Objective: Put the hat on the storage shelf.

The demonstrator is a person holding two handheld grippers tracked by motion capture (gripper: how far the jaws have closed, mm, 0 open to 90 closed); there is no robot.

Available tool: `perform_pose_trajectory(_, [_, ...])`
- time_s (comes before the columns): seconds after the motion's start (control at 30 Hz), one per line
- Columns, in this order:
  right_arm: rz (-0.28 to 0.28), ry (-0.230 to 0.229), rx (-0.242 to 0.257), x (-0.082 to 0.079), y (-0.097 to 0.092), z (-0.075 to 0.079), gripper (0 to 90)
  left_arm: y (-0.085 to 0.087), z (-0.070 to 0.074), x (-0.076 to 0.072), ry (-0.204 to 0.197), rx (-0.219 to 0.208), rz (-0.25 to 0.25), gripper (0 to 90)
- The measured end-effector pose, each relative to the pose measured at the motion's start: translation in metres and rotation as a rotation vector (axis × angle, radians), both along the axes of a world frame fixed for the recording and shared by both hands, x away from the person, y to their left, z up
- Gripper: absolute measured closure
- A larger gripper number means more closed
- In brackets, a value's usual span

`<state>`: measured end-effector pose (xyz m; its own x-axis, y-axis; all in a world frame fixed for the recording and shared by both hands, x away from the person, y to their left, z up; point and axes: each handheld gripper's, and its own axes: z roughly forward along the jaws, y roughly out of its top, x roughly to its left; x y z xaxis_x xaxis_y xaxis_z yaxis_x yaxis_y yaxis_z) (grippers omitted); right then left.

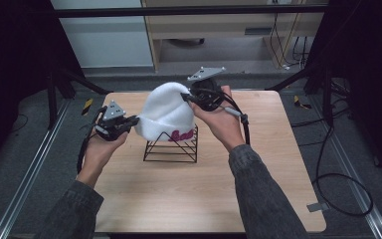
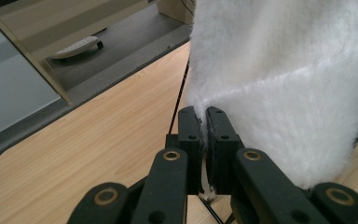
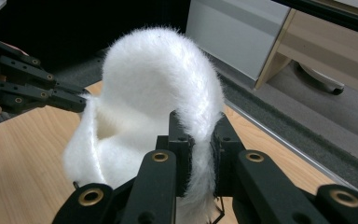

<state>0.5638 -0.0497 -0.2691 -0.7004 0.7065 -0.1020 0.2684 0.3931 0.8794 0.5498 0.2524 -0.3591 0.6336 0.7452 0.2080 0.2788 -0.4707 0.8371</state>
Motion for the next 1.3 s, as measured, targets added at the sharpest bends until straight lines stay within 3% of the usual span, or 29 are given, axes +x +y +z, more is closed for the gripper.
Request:
perform_pose_trajectory(0.4, [0.034, 0.020, -0.018, -0.009, 0.004, -0.008, 81.2, 0.005, -0.014, -0.004, 0.046, 0.018, -0.017, 85.5])
perform_pose_trajectory(1.03, [0.047, 0.076, -0.033, -0.019, 0.006, -0.032, 80.8, 0.011, -0.037, -0.008, 0.104, -0.018, -0.019, 85.5])
perform_pose_trajectory(1.3, [0.058, 0.094, -0.054, -0.022, 0.010, -0.039, 80.9, 0.009, -0.049, -0.008, 0.129, 0.002, -0.028, 85.5])
